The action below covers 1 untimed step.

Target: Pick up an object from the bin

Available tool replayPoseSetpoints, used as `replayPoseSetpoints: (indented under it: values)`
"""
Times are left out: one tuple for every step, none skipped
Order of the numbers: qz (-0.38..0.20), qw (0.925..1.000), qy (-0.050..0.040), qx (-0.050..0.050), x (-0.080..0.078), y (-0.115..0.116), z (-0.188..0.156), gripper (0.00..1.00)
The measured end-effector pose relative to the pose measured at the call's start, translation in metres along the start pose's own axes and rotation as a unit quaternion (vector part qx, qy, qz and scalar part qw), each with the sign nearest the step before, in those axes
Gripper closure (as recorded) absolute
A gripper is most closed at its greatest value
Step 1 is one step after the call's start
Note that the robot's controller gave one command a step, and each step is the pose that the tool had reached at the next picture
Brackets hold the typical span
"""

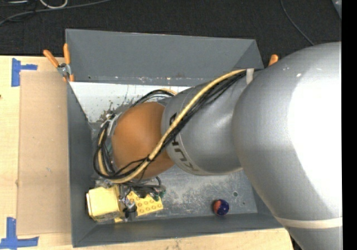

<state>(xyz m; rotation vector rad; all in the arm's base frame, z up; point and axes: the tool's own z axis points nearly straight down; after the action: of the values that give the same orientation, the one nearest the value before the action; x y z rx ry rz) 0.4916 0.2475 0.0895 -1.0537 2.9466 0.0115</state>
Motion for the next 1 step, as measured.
replayPoseSetpoints:
  values:
    - [-0.012,0.9999,0.0010,0.000,-0.0001,-0.0003,0.0037,1.00]
